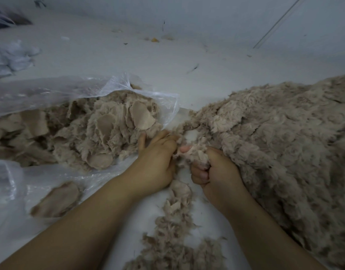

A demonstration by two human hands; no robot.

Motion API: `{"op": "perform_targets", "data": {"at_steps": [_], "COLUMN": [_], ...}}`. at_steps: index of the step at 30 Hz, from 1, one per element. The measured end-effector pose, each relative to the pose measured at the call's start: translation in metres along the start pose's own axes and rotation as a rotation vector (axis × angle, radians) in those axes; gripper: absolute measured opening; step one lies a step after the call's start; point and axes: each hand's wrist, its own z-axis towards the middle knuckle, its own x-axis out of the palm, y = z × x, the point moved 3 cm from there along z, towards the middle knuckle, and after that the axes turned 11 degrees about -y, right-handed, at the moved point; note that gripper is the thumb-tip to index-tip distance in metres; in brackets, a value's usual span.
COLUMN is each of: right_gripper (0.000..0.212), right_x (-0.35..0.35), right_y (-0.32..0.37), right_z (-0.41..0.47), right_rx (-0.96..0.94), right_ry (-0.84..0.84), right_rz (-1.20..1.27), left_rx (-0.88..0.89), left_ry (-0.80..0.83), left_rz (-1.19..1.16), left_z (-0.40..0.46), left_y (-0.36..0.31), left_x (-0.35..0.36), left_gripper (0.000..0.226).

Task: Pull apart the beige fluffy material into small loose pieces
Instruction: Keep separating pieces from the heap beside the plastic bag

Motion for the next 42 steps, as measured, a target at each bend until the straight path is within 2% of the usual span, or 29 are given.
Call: {"op": "perform_targets", "data": {"at_steps": [2, 4, 6, 7, 10, 13, 16, 20, 24, 27, 29, 33, 35, 37, 40, 42], "right_gripper": [0.033, 0.030, 0.030, 0.032, 0.037, 0.039, 0.033, 0.038, 0.010, 0.029, 0.034, 0.022, 0.019, 0.015, 0.024, 0.032], "right_x": [0.000, 0.000, 0.000, -0.001, -0.002, -0.003, -0.005, -0.006, -0.003, -0.004, -0.004, -0.003, -0.004, -0.005, -0.006, -0.006], "right_y": [0.001, 0.002, 0.002, 0.001, 0.000, -0.002, -0.003, -0.003, -0.002, -0.002, -0.003, -0.003, -0.004, -0.006, -0.004, -0.002], "right_z": [-0.001, -0.001, -0.001, -0.001, 0.001, 0.003, 0.004, 0.001, 0.001, 0.002, 0.003, -0.001, 0.001, 0.003, 0.002, 0.000], "right_rx": [0.012, 0.026, 0.031, 0.029, 0.022, 0.047, 0.020, -0.052, -0.120, -0.091, -0.104, -0.164, -0.127, -0.051, -0.030, -0.126], "right_ry": [-0.008, -0.009, -0.021, -0.031, -0.049, -0.066, -0.046, 0.037, 0.012, -0.028, -0.026, 0.035, 0.001, -0.041, -0.013, 0.084], "right_rz": [0.039, 0.064, 0.081, 0.090, 0.100, 0.103, 0.068, 0.031, -0.058, -0.019, -0.026, -0.134, -0.118, -0.051, 0.031, -0.086], "left_rx": [0.032, 0.055, 0.027, -0.022, -0.188, -0.294, -0.344, -0.273, -0.308, -0.405, -0.431, -0.433, -0.422, -0.422, -0.382, -0.325], "left_ry": [-0.080, -0.251, -0.372, -0.378, -0.315, -0.259, -0.246, -0.261, -0.331, -0.397, -0.386, -0.339, -0.366, -0.381, -0.321, -0.245], "left_rz": [-0.052, -0.098, -0.173, -0.244, -0.395, -0.625, -0.799, -0.754, -0.782, -0.825, -0.871, -0.931, -0.845, -0.806, -0.825, -0.850], "left_z": [0.000, 0.000, 0.001, 0.001, 0.001, 0.000, 0.000, 0.000, 0.001, 0.000, -0.001, -0.004, -0.004, -0.003, -0.001, -0.002], "left_y": [-0.004, -0.008, -0.013, -0.015, -0.019, -0.020, -0.021, -0.021, -0.017, -0.011, -0.014, -0.025, -0.023, -0.020, -0.019, -0.022], "left_x": [-0.005, -0.013, -0.017, -0.018, -0.015, -0.012, -0.012, -0.015, -0.018, -0.019, -0.019, -0.015, -0.015, -0.016, -0.019, -0.020], "left_gripper": [0.027, 0.009, 0.022, 0.032, 0.041, 0.022, 0.018, 0.023, 0.020, 0.025, 0.027, 0.029, 0.016, 0.018, 0.016, 0.014]}}
